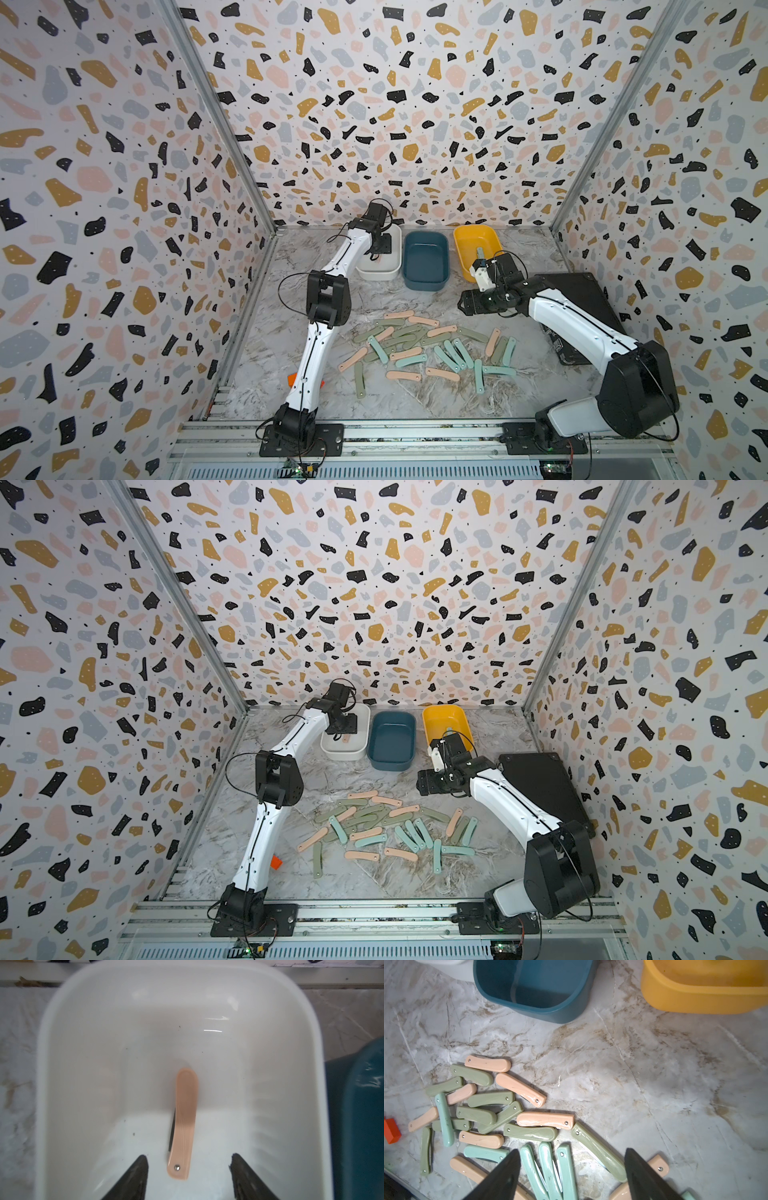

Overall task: Place the fruit knives into the storage box by color
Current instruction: Place the fruit knife in the storage box, then pick up the fruit knife from the center of the board.

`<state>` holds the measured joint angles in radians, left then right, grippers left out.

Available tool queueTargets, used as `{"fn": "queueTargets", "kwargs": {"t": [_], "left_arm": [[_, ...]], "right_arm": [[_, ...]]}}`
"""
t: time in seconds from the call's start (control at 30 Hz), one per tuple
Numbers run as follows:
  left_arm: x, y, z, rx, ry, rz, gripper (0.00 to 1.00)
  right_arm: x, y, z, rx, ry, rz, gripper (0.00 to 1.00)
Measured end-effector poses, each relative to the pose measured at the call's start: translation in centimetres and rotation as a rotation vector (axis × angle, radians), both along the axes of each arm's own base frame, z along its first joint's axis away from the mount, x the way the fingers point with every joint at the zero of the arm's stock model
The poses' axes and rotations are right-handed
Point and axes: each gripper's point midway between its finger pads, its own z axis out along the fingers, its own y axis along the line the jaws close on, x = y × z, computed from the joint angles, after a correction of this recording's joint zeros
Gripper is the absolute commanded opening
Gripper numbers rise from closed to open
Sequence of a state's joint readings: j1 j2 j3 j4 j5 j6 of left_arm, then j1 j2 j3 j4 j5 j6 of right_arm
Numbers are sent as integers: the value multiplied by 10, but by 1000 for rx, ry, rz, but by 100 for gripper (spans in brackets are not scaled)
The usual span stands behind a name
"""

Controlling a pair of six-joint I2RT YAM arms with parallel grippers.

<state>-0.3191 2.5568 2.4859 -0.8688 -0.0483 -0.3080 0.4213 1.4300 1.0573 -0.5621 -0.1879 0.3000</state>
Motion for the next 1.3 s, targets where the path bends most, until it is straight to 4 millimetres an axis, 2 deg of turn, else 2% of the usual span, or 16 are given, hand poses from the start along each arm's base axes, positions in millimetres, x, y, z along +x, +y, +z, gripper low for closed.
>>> {"fn": "queueTargets", "kwargs": {"t": [0.13,0.2,0.27,0.33,0.4,0.5,0.6,0.7,0.83,1.03,1.3], "left_arm": [[-39,-3,69,-75,-18,17,90],[-67,-11,102,-123,-31,4,100],[-98,-21,125,-168,-34,-26,99],[-129,-30,135,-208,-16,-61,99],[-159,-39,129,-241,33,-101,99],[-191,-41,101,-258,138,-124,99],[-212,-33,73,-249,225,-113,99],[-227,-27,60,-247,271,-108,99],[-234,-28,61,-270,272,-119,99],[-235,-31,65,-298,256,-135,99],[-240,-33,57,-309,274,-141,99]], "right_arm": [[-13,-6,-19,-24,50,-3,59],[-23,-10,-33,-48,88,-6,58],[-34,-16,-47,-76,127,-6,57],[-46,-21,-58,-107,162,-4,58],[-54,-25,-65,-136,185,-3,59],[-58,-30,-69,-167,193,-5,62],[-57,-32,-72,-189,190,-7,63],[-57,-35,-80,-222,206,-1,67],[-58,-39,-91,-261,230,11,72],[-53,-37,-99,-296,240,31,72],[-40,-34,-106,-318,235,38,65]]}}
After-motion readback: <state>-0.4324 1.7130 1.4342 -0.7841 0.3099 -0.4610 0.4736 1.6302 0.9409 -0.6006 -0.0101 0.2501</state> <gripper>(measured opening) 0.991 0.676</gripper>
